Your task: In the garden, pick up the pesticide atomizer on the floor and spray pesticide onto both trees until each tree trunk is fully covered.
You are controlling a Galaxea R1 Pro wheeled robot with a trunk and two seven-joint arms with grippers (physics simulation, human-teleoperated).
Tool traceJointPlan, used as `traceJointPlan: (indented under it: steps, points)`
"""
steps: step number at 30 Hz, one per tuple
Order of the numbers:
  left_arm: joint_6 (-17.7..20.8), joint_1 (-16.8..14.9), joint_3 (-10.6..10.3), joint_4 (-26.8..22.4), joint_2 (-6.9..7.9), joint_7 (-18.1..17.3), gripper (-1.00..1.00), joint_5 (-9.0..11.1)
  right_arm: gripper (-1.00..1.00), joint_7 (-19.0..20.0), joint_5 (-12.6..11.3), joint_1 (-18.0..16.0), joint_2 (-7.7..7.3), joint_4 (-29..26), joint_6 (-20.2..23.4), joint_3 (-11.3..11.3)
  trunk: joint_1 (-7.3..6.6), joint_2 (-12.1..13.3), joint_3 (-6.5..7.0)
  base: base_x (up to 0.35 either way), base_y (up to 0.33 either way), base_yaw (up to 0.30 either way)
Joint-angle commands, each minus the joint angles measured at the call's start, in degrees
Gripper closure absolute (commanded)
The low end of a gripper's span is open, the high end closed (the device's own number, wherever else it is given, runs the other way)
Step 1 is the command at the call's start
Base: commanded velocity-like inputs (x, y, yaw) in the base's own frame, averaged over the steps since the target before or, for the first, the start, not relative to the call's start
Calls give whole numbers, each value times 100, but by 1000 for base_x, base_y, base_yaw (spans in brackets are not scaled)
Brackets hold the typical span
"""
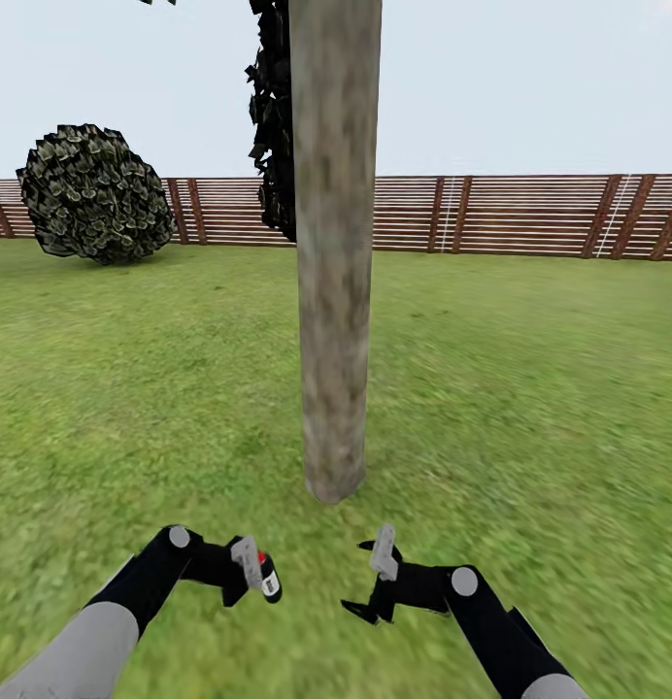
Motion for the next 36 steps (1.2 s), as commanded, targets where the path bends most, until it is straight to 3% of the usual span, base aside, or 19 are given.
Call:
traceJointPlan:
  steps: [1,3,4,9,12,13,16,30,36]
  points:
    - [-27,-5,18,-11,-33,-23,100,-131,-100,32,62,-14,13,-5,-37,-8,-1,-2,-6,0,0,0]
    - [-27,-8,18,-15,-76,-26,100,-211,-100,78,62,-23,21,0,-41,-8,-1,-2,-6,0,0,0]
    - [-29,-10,18,-16,-95,-25,100,-241,100,114,62,-26,24,3,-42,-8,-1,-2,-6,0,0,0]
    - [-37,-11,16,-18,-159,-24,100,-287,100,181,69,-31,29,2,-39,-8,-1,-2,-6,0,0,0]
    - [-37,-12,-210,-18,-225,-24,100,-320,100,268,68,-38,30,-7,-37,-8,-1,-2,-6,0,0,0]
    - [-28,-12,-395,-18,-247,-24,100,-331,100,319,69,-41,33,-9,-36,-8,-1,-2,-6,0,0,0]
    - [-25,-12,-579,-19,-308,-24,100,-345,100,403,67,-47,37,-15,-36,-8,-1,-2,-6,0,0,0]
    - [-56,-56,-665,-27,-699,-31,100,-376,100,543,62,-172,141,-10,-34,-4,-1,-2,-6,0,0,0]
    - [-45,-56,-1056,-27,-760,-32,100,-370,100,543,62,-172,144,-1,-36,-5,-1,-2,-6,0,0,0]
